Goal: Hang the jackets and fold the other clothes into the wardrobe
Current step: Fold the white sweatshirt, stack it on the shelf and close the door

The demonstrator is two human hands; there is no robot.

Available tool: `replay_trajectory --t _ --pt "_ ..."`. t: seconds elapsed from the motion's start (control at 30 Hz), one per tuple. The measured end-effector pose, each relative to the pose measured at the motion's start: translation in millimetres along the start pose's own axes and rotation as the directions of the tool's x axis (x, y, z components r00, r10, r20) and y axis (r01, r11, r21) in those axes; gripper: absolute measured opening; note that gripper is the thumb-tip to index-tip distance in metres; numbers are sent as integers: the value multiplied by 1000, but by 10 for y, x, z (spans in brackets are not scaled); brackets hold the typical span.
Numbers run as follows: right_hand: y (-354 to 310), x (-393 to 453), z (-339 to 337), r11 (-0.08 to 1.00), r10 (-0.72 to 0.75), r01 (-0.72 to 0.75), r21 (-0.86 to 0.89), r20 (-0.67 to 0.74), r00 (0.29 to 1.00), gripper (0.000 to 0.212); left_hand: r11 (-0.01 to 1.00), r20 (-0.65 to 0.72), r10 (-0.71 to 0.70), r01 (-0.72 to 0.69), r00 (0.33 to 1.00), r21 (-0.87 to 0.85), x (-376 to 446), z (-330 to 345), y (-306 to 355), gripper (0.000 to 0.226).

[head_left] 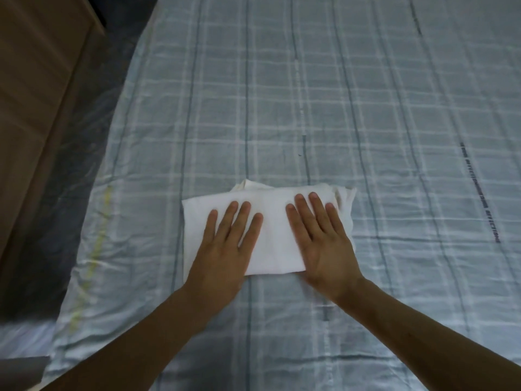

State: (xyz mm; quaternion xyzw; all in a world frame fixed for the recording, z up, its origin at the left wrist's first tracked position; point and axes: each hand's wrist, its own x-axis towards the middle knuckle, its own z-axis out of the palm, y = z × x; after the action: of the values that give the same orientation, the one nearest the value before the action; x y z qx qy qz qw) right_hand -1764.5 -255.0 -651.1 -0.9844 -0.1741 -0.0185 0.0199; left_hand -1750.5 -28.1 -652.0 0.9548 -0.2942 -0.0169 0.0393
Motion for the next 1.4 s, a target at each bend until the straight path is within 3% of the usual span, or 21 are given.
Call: replay_trajectory --t 0.1,0.2,0.37,0.5,0.57,0.67,0.9,1.23,1.4 --pt "-57 -27 58 1000 19 -16 22 -99 995 62 998 -77 -21 26 997 56 23 1 64 74" --pt "-1 -57 14 999 -4 11 53 -131 991 48 999 -104 13 -9 994 32 -42 -19 11 64" --pt "6 6 -152 999 10 -6 36 -109 994 61 999 -193 45 -40 980 27 -21 -151 -22 53" --pt "4 54 -442 1000 20 -20 12 -19 1000 85 998 -234 27 -13 972 63 -24 -440 30 79" --pt "-10 62 -666 1000 16 -15 12 -9 1000 89 997 -254 1 20 967 80 -72 -662 80 78" --pt "-58 56 -1018 1000 -14 14 14 -17 1000 88 995 -286 -33 60 958 85 -178 -999 122 67" --pt "-247 -151 -2117 989 -145 148 15 -117 982 85 978 -195 -151 175 969 111 -673 -2046 444 109" --pt "-946 -417 -4221 918 -371 396 -5 -363 855 77 896 -355 -320 402 878 187 -1821 -4191 938 107" --pt "-1518 -410 -4964 846 -483 531 -50 -496 722 76 831 -404 -390 506 827 233 -2507 -5014 1015 103"
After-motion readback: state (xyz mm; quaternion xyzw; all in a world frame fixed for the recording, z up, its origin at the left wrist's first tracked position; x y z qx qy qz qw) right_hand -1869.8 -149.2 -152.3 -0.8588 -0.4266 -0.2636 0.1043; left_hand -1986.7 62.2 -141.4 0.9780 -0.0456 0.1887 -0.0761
